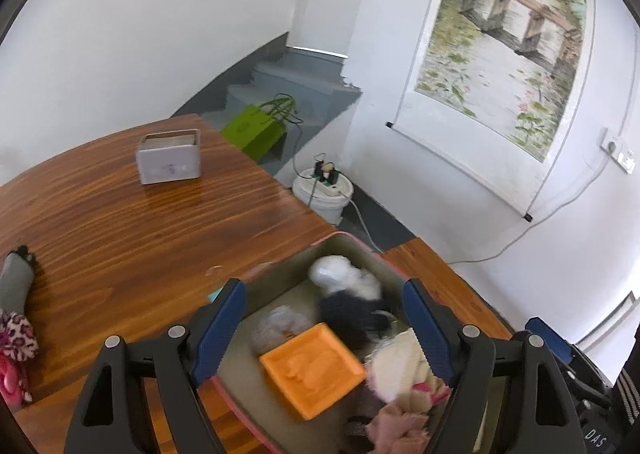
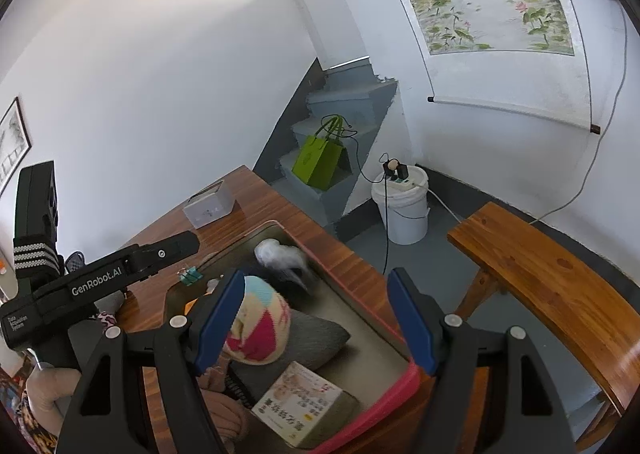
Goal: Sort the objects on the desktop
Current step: 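Lower the black glove into the box and open the left gripper, then move both grippers back over the pile of toys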
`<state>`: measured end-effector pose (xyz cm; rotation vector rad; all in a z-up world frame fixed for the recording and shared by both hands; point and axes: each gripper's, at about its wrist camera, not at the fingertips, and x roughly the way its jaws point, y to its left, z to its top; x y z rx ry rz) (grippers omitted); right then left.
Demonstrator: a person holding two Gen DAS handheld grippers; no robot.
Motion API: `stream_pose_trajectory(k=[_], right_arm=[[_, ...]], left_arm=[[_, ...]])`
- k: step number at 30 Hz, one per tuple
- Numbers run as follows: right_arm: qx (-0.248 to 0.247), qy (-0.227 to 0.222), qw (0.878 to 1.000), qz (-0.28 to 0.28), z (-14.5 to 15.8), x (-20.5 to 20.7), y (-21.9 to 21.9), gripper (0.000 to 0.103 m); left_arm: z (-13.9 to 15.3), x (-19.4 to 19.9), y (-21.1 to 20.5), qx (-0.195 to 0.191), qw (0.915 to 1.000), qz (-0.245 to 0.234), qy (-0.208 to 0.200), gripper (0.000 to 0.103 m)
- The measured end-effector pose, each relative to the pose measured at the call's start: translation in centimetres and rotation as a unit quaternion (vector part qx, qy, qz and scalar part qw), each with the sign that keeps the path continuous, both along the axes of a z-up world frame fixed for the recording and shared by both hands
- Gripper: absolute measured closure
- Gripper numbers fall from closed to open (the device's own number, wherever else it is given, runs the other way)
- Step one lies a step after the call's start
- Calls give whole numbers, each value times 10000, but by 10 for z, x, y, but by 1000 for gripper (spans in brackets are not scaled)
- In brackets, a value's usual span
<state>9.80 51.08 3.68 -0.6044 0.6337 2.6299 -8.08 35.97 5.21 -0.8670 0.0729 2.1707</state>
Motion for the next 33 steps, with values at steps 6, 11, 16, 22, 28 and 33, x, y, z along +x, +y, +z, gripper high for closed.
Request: stream_pose_trajectory(k=[6,11,16,22,28,33], right_arm=[[26,68,9999,156,4,-5,-16,26],[98,130,9995,276,9,-10,-35,26],[181,130,9976,657,13,-25,-69,26],[291,178,9929,1143,17,-46,-120,25],[405,34,9842,1725,12,-75,-178,25],[452,-147,9766,2096,4,-99,-220,25]], left_arm=[[-2,2,-24,-90,9997,171,124,21],[-5,5,-58,-103,9990,386,208,21],[-8,0,-110,21,9967,801,86,21],[-17,-17,-195,155,9865,1627,-129,21],[-31,-28,-274,35,9718,2353,-153,21],[-41,-31,-312,-250,9613,2743,75,21]])
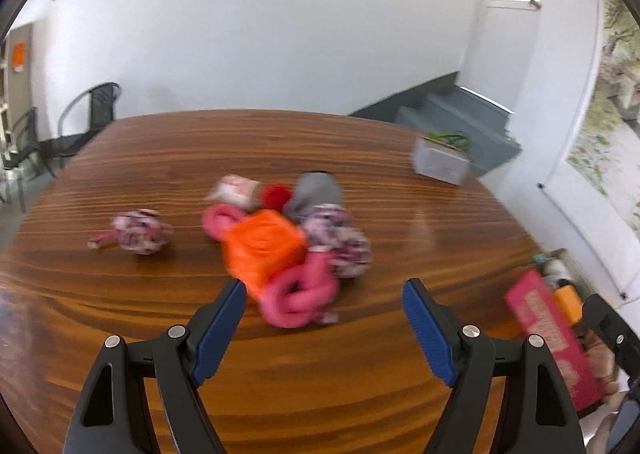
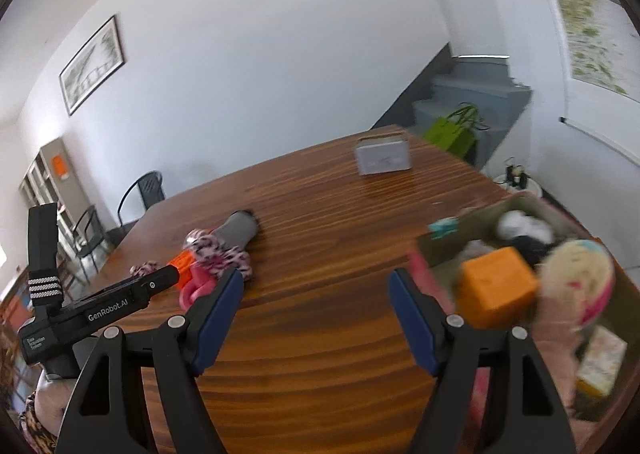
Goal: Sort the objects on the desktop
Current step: 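Move both grippers back over the pile of toys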
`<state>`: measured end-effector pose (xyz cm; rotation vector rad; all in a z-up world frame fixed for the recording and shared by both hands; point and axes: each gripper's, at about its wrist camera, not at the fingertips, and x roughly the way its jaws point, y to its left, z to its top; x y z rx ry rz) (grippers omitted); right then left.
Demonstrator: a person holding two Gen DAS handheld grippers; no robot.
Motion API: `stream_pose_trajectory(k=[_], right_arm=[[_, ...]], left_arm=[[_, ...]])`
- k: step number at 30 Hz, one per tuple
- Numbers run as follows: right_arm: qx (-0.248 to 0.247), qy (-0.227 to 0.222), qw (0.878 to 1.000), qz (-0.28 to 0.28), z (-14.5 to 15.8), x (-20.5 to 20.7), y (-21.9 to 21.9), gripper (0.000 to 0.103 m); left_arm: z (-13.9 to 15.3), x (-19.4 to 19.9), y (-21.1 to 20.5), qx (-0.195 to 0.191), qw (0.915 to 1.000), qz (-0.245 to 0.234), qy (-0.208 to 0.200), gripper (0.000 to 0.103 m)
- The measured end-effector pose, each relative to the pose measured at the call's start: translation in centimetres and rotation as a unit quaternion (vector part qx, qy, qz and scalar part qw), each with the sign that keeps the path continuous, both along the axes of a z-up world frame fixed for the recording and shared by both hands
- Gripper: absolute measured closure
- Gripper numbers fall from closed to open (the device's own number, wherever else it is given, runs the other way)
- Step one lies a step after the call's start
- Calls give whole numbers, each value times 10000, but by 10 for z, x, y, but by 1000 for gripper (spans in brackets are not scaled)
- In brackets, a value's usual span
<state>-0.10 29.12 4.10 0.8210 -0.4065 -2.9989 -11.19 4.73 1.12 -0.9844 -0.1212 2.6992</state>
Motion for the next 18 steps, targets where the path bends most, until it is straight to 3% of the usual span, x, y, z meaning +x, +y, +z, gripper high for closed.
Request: stream_pose_trajectory(k=[3,10,18], right_arm=[[89,-120,9998,116,-5,-15,-18,25],[344,-436,9980,289,-18,-58,-47,25],[461,-616,9946,699,-22,-112,-73,25]], left_arm=[[-7,-3,-20,-218,9996,148,77,21],[-23,-21,-68,-303,9982,521,-68,21],[-33,-40,-123,-108,9924,1197,-258,21]])
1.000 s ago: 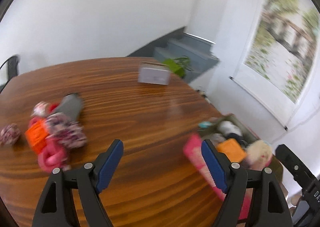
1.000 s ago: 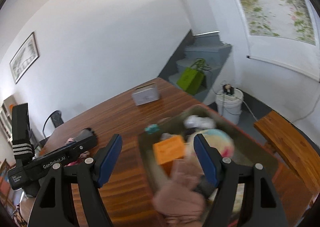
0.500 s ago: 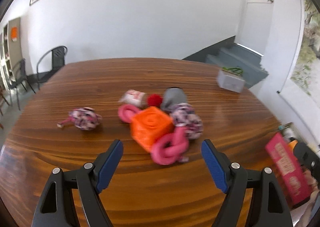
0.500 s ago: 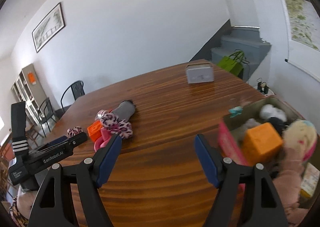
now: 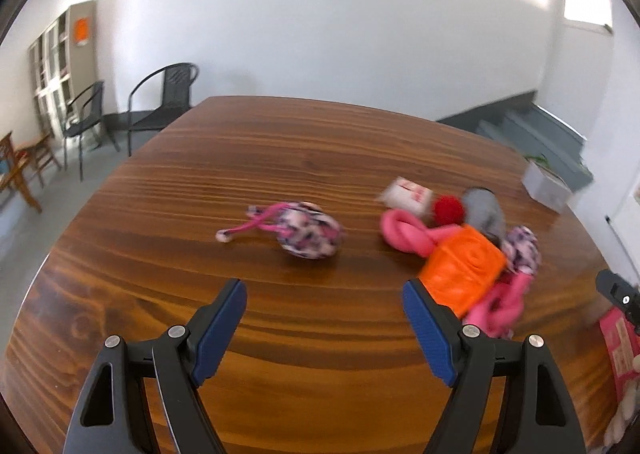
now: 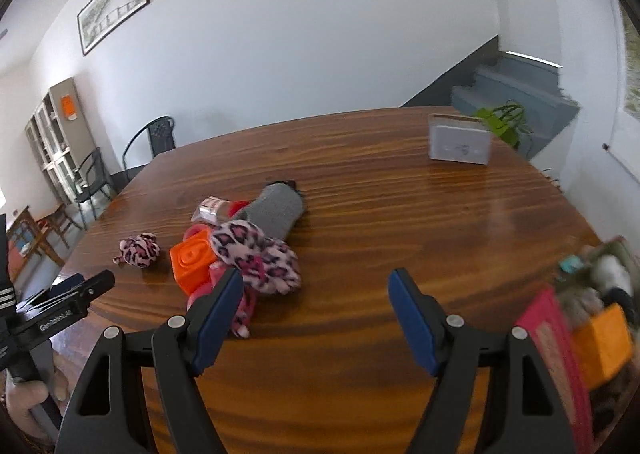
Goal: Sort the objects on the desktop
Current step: 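Move both grippers back over the pile of toys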
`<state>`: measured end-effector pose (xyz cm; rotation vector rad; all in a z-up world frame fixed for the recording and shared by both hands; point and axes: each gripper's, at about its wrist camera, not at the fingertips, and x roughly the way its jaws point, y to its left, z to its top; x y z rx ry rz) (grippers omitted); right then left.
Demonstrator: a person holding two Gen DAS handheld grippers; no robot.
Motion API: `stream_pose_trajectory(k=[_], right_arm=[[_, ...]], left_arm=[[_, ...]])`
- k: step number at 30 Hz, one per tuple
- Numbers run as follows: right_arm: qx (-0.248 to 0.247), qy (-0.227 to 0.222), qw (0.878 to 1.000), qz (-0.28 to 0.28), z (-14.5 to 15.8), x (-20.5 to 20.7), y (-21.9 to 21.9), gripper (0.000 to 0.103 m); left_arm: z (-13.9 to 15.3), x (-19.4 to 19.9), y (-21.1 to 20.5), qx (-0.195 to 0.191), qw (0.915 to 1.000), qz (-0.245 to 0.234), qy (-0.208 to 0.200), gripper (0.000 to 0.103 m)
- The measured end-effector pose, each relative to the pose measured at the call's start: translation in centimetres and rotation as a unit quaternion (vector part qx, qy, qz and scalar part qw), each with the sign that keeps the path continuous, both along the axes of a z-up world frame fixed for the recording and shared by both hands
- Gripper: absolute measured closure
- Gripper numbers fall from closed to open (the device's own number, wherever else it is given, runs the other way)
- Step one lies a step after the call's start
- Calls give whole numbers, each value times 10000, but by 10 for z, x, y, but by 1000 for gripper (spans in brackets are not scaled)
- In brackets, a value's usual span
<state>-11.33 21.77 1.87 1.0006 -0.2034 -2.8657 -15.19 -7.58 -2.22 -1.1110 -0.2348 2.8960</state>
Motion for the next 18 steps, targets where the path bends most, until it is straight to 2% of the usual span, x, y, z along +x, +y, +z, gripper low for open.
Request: stream_pose_trajectory(k=[4,9,13,18], right_arm=[[-95,-157,9993,316,-7,-21,-17,25],[-98,-312,9977,590,-19,-52,-40,25],[-117,-566,9979,300,-34,-71,-36,25],[-191,-661,9976,96,-42,-73,-18,24]], left_arm=[[-2,-4,-13,60,9998,164,-26,21],[-6,-8,-11,21,9999,124,-81,21],[-7,-10,-9,11,9999,95,-110,21],[-12,-14,-9,1,9998,103,-190,21]])
